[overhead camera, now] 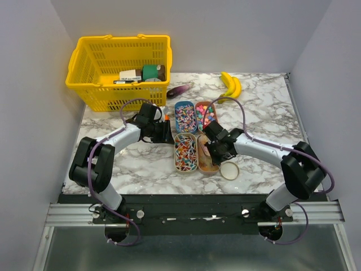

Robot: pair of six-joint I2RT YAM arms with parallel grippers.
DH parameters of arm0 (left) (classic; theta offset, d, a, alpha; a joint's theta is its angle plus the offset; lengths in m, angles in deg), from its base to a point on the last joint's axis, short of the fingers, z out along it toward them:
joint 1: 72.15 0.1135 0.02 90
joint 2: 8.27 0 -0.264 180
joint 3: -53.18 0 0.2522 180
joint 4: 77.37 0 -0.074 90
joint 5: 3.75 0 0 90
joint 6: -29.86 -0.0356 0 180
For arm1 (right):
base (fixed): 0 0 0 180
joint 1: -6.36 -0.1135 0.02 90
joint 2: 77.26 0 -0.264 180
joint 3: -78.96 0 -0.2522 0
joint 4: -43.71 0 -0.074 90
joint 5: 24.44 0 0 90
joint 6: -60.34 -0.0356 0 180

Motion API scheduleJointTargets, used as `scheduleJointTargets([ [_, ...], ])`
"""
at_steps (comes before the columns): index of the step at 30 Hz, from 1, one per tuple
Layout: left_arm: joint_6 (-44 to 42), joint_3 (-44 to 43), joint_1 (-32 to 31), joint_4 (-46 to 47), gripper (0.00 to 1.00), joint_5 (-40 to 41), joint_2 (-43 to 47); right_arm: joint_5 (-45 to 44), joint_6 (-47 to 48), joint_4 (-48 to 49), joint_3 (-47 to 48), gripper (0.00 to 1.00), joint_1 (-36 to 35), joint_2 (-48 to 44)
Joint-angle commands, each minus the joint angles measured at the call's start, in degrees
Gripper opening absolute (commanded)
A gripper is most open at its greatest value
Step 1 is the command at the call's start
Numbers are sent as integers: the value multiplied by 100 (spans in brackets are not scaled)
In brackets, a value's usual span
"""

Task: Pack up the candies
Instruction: Scoop the fake candies from the storage box.

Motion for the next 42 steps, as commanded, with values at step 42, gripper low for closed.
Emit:
scheduleJointTargets([
  [42,41,5,-45,282,51,192,286,-1117,-1849,-1424,105,1,-153,-1805],
])
